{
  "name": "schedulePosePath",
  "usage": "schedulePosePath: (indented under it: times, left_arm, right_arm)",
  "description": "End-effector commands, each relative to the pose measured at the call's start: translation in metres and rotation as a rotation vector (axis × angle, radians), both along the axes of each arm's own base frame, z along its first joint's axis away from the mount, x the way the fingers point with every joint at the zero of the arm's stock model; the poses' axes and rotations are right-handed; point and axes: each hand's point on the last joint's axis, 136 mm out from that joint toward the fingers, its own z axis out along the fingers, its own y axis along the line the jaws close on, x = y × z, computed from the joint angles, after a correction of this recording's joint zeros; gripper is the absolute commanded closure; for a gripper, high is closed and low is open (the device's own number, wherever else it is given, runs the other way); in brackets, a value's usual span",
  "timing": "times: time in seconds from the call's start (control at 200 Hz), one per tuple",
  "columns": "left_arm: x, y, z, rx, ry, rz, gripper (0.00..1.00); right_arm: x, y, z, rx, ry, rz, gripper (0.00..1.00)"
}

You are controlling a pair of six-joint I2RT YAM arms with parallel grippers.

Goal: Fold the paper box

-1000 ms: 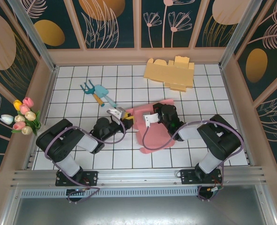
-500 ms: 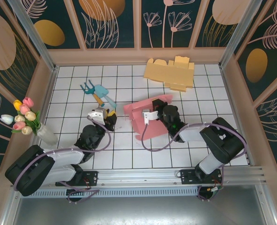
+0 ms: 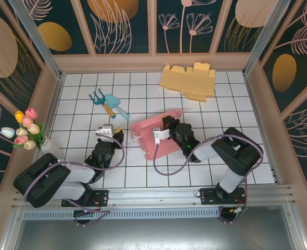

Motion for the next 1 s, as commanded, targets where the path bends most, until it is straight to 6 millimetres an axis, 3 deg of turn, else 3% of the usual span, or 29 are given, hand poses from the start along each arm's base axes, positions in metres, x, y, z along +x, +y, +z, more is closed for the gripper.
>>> schedulePosePath:
  times: [0.0,0.285,0.676,0.996]
  left_arm:
    - [-0.001,-0.016,0.003,-0.006,-0.031,-0.084,0.62]
    - [0.0,-0.036,-0.01,0.023,-0.029,-0.183,0.62]
    - [-0.007,-0.074,-0.011,0.04,-0.058,-0.391,0.61]
    - [-0.004,-0.089,-0.015,0.054,-0.053,-0.455,0.64]
  right_arm:
    - [0.0,0.001,-0.005,0.032,0.007,0.005,1.0]
    - [-0.003,-0.008,-0.032,-0.016,0.042,-0.004,1.0]
    - [0.001,-0.011,-0.038,-0.032,0.055,-0.013,1.0]
    - [0.002,-0.01,-0.04,-0.04,0.07,-0.011,1.0]
